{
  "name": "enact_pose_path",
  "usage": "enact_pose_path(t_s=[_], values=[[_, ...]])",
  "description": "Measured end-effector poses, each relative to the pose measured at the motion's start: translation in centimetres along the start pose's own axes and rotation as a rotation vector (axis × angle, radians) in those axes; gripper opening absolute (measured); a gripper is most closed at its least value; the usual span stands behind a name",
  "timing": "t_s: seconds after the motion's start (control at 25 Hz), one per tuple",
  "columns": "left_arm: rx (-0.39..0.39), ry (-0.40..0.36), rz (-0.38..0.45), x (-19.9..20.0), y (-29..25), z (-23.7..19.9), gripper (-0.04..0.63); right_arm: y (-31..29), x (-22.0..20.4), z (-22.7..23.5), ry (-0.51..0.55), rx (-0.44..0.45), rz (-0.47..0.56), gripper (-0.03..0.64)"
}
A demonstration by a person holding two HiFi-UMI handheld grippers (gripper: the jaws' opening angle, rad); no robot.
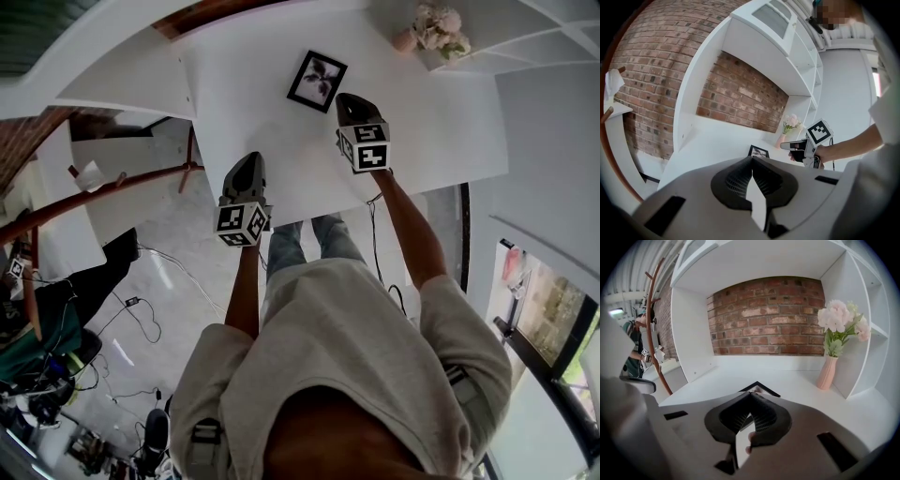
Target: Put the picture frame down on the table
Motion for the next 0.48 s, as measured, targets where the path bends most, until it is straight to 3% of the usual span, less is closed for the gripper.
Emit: enact_pose_path(t_s=[0.48], values=[[0.006, -0.076, 0.064, 3.9, 1.0, 1.0, 0.017, 5.8, 4.2, -2.5, 0.032, 0.04, 0.178, 0.025]])
Point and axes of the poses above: the fingertips, and each gripper's own axes: y backward along the fingers, z to its right, x out of its top, the point moved 8 cm from there along y, backward along the fingers, and after that the axes turned 8 degrees about x, right-handed, at the moved point
